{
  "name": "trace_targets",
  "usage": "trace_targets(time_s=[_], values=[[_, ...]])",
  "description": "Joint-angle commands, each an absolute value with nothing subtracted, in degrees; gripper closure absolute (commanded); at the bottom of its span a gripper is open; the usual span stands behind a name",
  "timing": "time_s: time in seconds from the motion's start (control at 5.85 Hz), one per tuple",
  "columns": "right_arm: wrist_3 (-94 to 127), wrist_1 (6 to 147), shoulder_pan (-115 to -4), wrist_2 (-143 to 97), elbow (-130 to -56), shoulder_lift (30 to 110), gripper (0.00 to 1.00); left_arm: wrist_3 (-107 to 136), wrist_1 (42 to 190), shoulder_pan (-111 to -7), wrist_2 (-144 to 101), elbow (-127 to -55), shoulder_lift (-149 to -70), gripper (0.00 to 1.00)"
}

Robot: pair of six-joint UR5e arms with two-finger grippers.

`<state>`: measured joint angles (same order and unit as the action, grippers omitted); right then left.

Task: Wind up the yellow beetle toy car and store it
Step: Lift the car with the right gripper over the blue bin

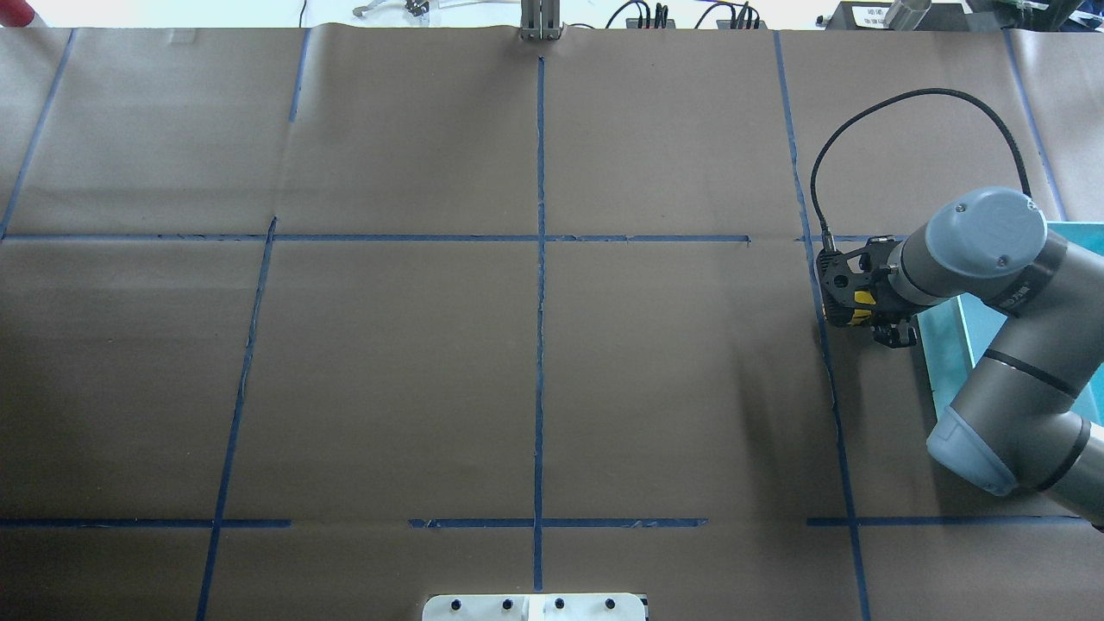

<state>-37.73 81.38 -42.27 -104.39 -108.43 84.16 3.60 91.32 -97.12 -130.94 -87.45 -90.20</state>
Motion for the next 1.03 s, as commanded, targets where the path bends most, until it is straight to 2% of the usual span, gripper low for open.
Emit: trace_targets(time_s=[0.0, 0.17, 0.51, 0.85], values=[[-37.79, 90.05, -42.89, -102.41, -122.46, 89.09, 1.00, 3.52, 91.32, -97.12, -130.78, -87.45, -90.18, 0.00], [-40.66, 90.09, -46.98, -102.65, -125.13, 93.56, 1.00, 3.52, 91.32, -97.12, -130.78, -87.45, -90.18, 0.00], [-47.80, 89.48, -52.73, -107.72, -125.25, 100.94, 1.00, 3.52, 91.32, -97.12, -130.78, -87.36, -90.18, 0.00], [-47.64, 81.36, -52.73, -107.84, -119.21, 103.95, 1.00, 3.52, 91.32, -97.21, -130.69, -87.36, -90.18, 0.00]])
